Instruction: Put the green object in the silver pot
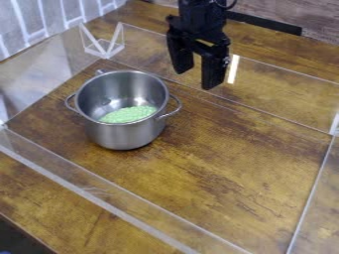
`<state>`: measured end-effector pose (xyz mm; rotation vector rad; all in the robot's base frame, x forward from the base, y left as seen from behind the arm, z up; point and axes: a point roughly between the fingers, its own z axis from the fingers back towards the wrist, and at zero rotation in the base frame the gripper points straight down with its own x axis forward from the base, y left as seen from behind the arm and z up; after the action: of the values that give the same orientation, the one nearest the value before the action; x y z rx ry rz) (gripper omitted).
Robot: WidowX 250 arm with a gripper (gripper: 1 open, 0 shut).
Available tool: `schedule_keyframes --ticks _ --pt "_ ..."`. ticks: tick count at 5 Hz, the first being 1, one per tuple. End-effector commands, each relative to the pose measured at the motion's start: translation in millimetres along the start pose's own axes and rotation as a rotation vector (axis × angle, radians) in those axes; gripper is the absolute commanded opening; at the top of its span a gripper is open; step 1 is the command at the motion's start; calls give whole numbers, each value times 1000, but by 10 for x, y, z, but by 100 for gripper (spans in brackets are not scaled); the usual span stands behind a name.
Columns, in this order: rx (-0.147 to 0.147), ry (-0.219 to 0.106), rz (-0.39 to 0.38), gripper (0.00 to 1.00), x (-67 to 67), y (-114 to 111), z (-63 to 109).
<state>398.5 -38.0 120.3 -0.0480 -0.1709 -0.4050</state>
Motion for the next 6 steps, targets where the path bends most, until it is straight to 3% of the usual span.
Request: schedule_keyframes --ticks 1,3,5,6 --pt "12 -108 -3 100 26 59 399" --pt "-17 -85 34 100 -91 197 298" --pt "-7 -73 89 100 31 -31 244" --pt "-16 -71 90 100 -27 66 235"
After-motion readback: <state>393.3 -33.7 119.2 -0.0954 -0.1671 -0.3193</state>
